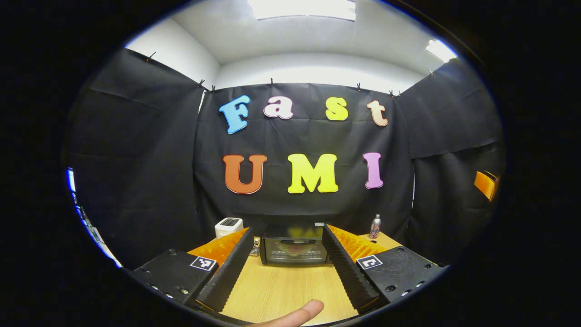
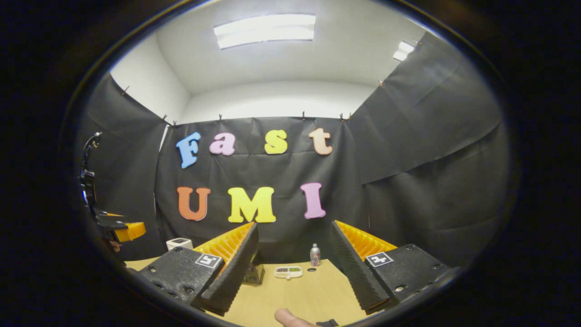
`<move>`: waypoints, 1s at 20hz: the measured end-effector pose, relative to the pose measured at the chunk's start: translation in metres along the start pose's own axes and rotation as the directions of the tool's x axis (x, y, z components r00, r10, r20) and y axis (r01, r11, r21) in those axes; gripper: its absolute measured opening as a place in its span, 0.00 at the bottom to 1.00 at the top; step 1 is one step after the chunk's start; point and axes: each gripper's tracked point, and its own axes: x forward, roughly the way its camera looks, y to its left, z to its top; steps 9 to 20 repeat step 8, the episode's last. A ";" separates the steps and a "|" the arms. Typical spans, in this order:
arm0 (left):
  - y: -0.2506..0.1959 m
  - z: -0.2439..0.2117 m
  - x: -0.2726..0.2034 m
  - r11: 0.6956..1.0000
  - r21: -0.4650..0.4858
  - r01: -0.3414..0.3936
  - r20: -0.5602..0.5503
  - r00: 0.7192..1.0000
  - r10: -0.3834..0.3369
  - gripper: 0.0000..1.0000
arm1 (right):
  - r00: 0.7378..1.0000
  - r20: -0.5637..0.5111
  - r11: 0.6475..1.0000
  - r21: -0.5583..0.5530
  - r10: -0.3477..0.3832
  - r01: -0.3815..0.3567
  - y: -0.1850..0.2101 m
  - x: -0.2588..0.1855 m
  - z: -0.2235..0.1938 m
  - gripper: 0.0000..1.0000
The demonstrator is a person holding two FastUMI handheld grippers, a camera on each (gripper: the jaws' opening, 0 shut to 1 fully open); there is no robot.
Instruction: Open the electric oven with the left hand, put the food in, and close the electric oven.
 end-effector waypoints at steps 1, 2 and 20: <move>0.001 0.000 -0.006 1.000 -0.002 -0.002 0.003 1.000 0.002 0.96 | 1.000 -0.008 1.000 -0.004 0.006 -0.006 0.003 0.002 -0.003 0.96; 0.002 -0.001 -0.009 1.000 -0.003 0.000 0.011 1.000 0.001 0.96 | 1.000 -0.020 1.000 -0.005 0.010 -0.010 0.006 0.003 -0.007 0.96; -0.005 -0.016 -0.034 0.999 -0.013 0.035 0.026 0.999 -0.035 0.96 | 0.998 -0.052 0.999 0.003 0.035 -0.035 0.013 0.006 -0.018 0.96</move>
